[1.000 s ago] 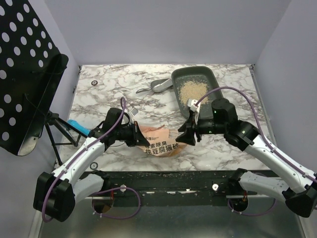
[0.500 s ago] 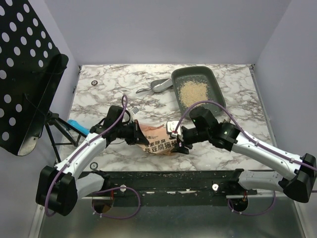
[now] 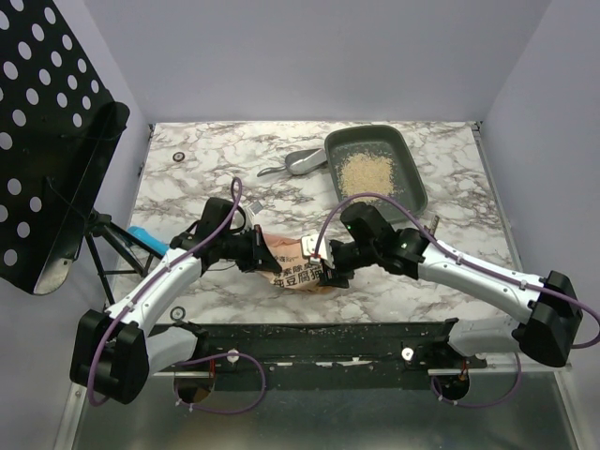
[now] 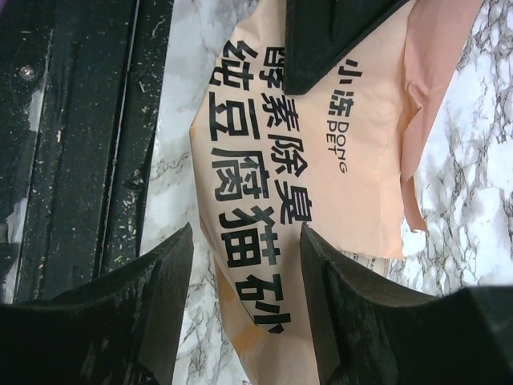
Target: Fill the litter box with clean litter
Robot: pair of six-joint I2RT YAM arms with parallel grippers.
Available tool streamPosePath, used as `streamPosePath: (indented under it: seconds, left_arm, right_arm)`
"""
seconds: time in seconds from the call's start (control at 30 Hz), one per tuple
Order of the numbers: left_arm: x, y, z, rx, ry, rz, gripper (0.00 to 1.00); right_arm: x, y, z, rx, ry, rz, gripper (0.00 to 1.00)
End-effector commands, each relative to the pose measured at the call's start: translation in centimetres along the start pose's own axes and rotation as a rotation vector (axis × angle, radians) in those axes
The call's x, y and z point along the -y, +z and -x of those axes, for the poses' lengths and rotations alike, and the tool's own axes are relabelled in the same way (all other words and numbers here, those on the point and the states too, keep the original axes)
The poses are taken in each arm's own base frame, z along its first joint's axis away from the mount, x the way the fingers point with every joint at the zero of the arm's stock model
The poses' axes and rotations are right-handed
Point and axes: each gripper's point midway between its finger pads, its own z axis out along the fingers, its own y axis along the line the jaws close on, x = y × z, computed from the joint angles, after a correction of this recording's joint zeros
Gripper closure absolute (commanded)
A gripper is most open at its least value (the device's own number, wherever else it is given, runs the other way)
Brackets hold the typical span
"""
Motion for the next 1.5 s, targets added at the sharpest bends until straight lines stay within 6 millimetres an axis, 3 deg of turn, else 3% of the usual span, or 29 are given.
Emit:
streamPosePath:
  seconds: [0.0, 0.23, 0.33, 0.4, 0.5, 0.57, 0.63, 0.73, 0.77, 0.8, 0.9, 1.0, 1.1, 1.3, 1.47]
  left_arm:
    - [-0.7, -0.4, 0.1, -0.001, -0.002, 0.03, 1.0]
    - [0.3, -0.7, 0.0, -0.001, 0.026, -0.022, 1.0]
    - [0.6, -0.9, 0.1, 0.002, 0.037, -0.039, 1.0]
    - [0.7, -0.9, 0.2, 0.009, 0.045, -0.046, 1.0]
    - [0.7, -1.0, 0.7, 0.028, 0.064, -0.047, 1.0]
    - [0.9, -1.6, 2.1, 0.09, 0.1, -0.015, 1.0]
    - [1.0, -3.2, 4.4, 0.201, 0.172, 0.076, 0.76]
    - [3.0, -7.2, 8.0, 0.428, 0.332, 0.157, 0.74]
    - [4.1, -8.5, 8.8, 0.502, 0.376, 0.153, 0.68]
    - [5.2, -9.8, 9.3, 0.565, 0.418, 0.145, 0.6]
    - [8.2, -11.9, 9.1, 0.676, 0.536, 0.05, 0.58]
    - [12.0, -10.9, 6.0, 0.587, 0.693, -0.226, 0.57]
    - [13.8, -9.7, 3.7, 0.503, 0.759, -0.393, 0.56]
    - [16.1, -6.3, 0.3, 0.37, 0.964, -0.481, 0.45]
    - [15.9, -3.3, -0.3, 0.328, 1.085, -0.433, 0.37]
  right_arm:
    - [0.8, 0.3, -0.1, -0.01, -0.026, -0.03, 0.37]
    - [1.0, 0.5, -3.2, -0.11, 0.04, -0.084, 0.46]
    - [0.6, 0.5, -3.9, -0.117, 0.082, -0.068, 0.53]
    - [0.3, 0.4, -4.1, -0.118, 0.1, -0.066, 0.66]
    - [0.3, -0.1, -4.3, -0.123, 0.114, -0.093, 1.0]
    - [0.3, -0.9, -4.4, -0.125, 0.125, -0.123, 1.0]
    - [0.3, -1.6, -4.9, -0.139, 0.141, -0.16, 1.0]
    - [0.5, -2.3, -5.3, -0.141, 0.188, -0.188, 1.0]
    - [0.3, -2.4, -5.3, -0.138, 0.2, -0.183, 1.0]
    - [0.3, -2.5, -5.3, -0.135, 0.213, -0.184, 1.0]
    - [0.3, -3.0, -5.1, -0.123, 0.24, -0.191, 1.0]
    - [0.4, -3.5, -4.9, -0.098, 0.285, -0.175, 1.0]
    - [0.2, -4.0, -4.1, -0.061, 0.331, -0.141, 1.0]
    - [-0.1, -4.7, -4.0, -0.028, 0.426, -0.133, 1.0]
    - [0.1, -4.6, -4.6, -0.022, 0.475, -0.169, 1.0]
